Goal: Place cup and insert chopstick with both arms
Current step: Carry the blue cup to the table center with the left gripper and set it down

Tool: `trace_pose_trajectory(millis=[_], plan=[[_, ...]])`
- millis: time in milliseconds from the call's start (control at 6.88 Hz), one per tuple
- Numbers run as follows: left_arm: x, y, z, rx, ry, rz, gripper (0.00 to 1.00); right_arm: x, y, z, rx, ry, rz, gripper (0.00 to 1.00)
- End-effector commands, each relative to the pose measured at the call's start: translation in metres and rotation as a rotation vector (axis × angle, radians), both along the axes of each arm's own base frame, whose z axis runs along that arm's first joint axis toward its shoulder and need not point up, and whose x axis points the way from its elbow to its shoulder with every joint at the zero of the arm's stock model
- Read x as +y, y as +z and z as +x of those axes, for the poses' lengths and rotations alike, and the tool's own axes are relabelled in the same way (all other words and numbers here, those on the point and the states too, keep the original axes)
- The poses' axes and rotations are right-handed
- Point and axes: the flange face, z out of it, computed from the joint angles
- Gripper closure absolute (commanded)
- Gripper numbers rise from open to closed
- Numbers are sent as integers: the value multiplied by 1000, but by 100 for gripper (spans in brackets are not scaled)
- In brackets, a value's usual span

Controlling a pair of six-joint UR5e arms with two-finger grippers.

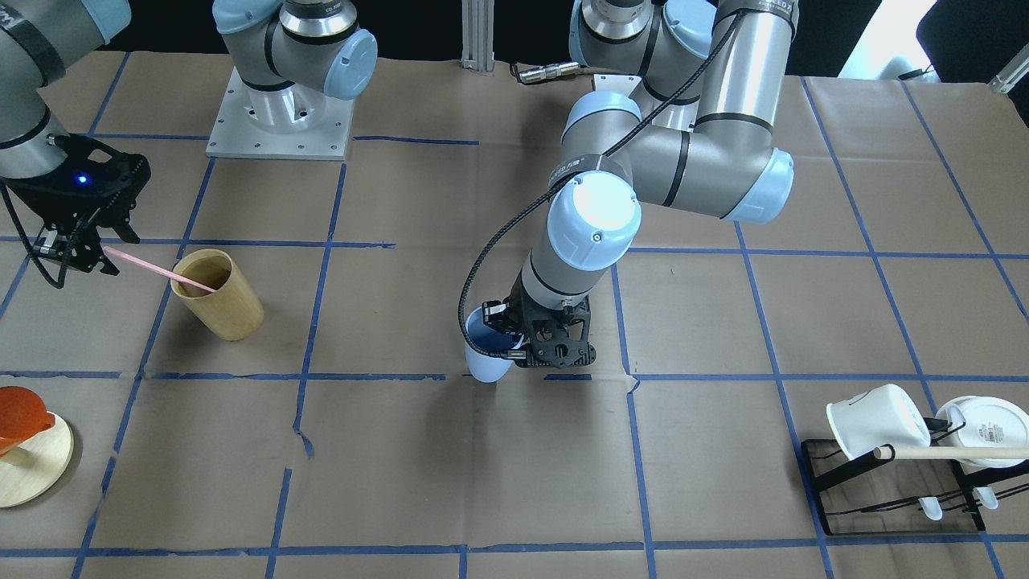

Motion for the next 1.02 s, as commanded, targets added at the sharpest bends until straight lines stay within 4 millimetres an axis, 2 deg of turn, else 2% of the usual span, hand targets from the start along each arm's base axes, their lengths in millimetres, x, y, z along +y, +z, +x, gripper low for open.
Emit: trace_pose_trajectory(millis=[0, 145, 291, 436, 581, 872], plan=[[3, -15, -14, 4, 7, 24, 97, 0, 0, 1, -7, -1, -1, 59], [4, -20, -17, 18, 10, 38, 95, 0, 0, 1, -7, -1, -5, 65], [4, -20, -17, 16, 3, 35, 74, -1, 1, 2, -10, 1, -8, 72], [7, -21, -24, 19, 0, 34, 1, -4, 4, 2, -6, 3, -21, 80], [7, -18, -26, 20, -2, 29, 0, -4, 6, 2, -4, 3, -26, 87], [-2, 36, -20, 34, -3, -55, 0, -5, 8, 2, -3, 3, -32, 95]])
